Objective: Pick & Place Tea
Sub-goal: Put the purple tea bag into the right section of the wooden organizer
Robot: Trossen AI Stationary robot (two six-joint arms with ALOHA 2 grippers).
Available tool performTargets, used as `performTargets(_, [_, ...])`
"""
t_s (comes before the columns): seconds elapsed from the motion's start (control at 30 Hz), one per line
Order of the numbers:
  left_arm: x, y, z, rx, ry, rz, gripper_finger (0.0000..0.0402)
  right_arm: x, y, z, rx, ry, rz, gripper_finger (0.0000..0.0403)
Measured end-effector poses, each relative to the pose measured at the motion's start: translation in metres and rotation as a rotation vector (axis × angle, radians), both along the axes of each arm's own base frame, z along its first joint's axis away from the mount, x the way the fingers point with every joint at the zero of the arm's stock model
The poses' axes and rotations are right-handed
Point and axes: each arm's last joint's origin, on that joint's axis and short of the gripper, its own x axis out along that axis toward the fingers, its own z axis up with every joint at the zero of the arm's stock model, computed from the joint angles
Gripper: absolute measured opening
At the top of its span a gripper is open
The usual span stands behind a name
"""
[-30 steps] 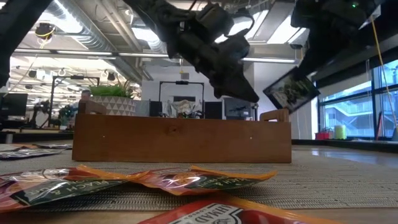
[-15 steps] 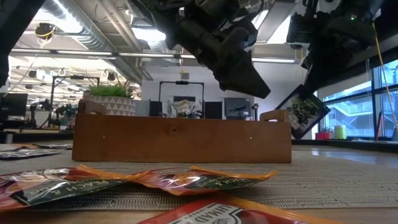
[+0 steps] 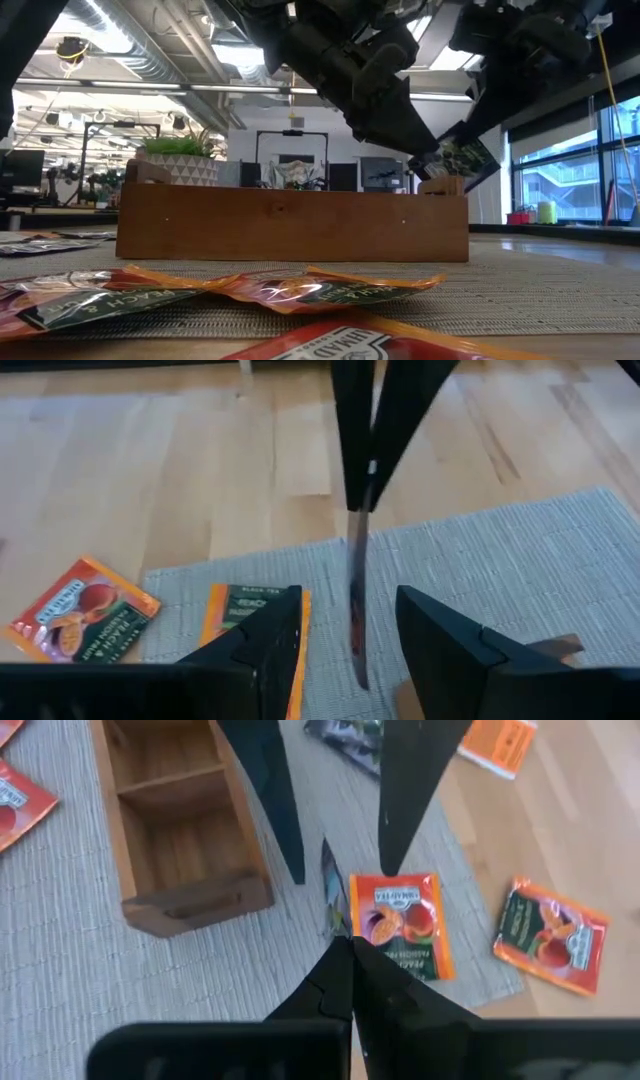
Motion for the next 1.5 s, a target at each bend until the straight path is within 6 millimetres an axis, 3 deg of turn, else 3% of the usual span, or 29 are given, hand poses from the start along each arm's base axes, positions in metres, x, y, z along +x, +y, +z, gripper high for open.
performTargets(0.23, [-0.001,0.0,-0.001,0.0,0.011,-0.002,0.0128,0.002,0.0,0.001,-0.01,-0.02,0.013,0.0006])
performTargets(0.67, [0.0,0.004,-0.001,-0.019,0.009,0.023,0.0006,0.003,0.0,0.003,-0.022,-0.044,-0.001,0.0009])
performTargets(0.77, [0.0,0.003,-0.001,-0.02,0.009,0.023,0.0006,0.003,0.0,0.003,-0.011,-0.045,-0.006,0.003])
performTargets(0.9, [-0.003,0.004,-0.001,-0.013,0.041,0.019,0.0003,-0.005,-0.002,0.004,0.029,-0.019,-0.065,0.0087])
performTargets(1.0, [-0.016,0.005,0.011,-0.011,0.107,0.018,0.0003,-0.017,-0.005,0.009,0.054,0.018,-0.117,0.0125])
performTargets(1.17, [-0.048,0.009,0.037,-0.051,-0.041,0.064,0.0003,-0.033,-0.007,0.018,-0.008,-0.013,-0.15,0.0159])
performTargets(1.33, [-0.091,0.009,0.031,-0.083,-0.38,0.165,0.0003,-0.028,-0.006,0.028,-0.083,-0.131,-0.133,0.0168])
performTargets(1.5, [-0.12,-0.003,0.007,-0.163,-0.628,0.161,0.0002,-0.012,-0.003,0.041,-0.148,-0.292,-0.031,0.0167])
